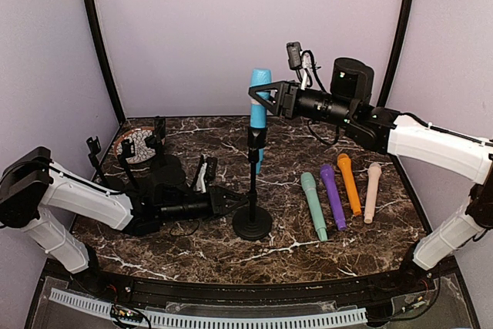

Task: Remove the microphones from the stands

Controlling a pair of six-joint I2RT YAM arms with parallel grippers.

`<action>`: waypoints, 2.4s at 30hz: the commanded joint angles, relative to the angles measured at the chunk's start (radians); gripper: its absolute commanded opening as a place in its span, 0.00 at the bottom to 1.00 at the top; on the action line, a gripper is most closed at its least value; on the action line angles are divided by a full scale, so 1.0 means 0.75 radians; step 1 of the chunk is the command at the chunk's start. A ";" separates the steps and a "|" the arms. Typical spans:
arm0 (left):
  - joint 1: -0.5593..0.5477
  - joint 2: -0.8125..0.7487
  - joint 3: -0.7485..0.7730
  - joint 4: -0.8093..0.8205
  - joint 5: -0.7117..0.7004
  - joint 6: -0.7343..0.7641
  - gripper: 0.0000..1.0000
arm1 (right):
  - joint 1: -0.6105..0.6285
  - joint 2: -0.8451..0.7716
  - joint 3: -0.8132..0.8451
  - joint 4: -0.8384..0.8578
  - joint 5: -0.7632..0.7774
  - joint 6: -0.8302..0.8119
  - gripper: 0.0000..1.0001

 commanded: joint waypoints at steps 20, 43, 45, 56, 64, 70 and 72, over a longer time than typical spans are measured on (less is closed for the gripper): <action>0.037 -0.077 0.058 -0.086 -0.018 0.109 0.49 | 0.013 -0.055 -0.030 0.019 0.019 0.010 0.49; 0.040 0.027 0.014 -0.053 -0.006 -0.167 0.08 | 0.013 -0.050 -0.021 0.017 0.034 0.008 0.49; 0.040 0.027 -0.001 -0.051 -0.017 -0.199 0.06 | 0.013 -0.049 -0.022 0.014 0.039 0.006 0.50; 0.040 0.082 -0.056 0.056 0.001 -0.328 0.05 | 0.013 -0.055 -0.026 0.003 0.062 0.008 0.49; 0.039 0.060 -0.048 0.063 -0.018 -0.258 0.12 | 0.013 -0.068 -0.034 -0.009 0.067 0.007 0.50; 0.040 -0.171 0.055 -0.328 -0.158 0.043 0.49 | 0.013 -0.089 -0.045 -0.016 0.081 0.002 0.49; 0.040 -0.253 0.089 -0.492 -0.241 0.135 0.57 | 0.014 -0.088 -0.050 -0.014 0.080 0.003 0.50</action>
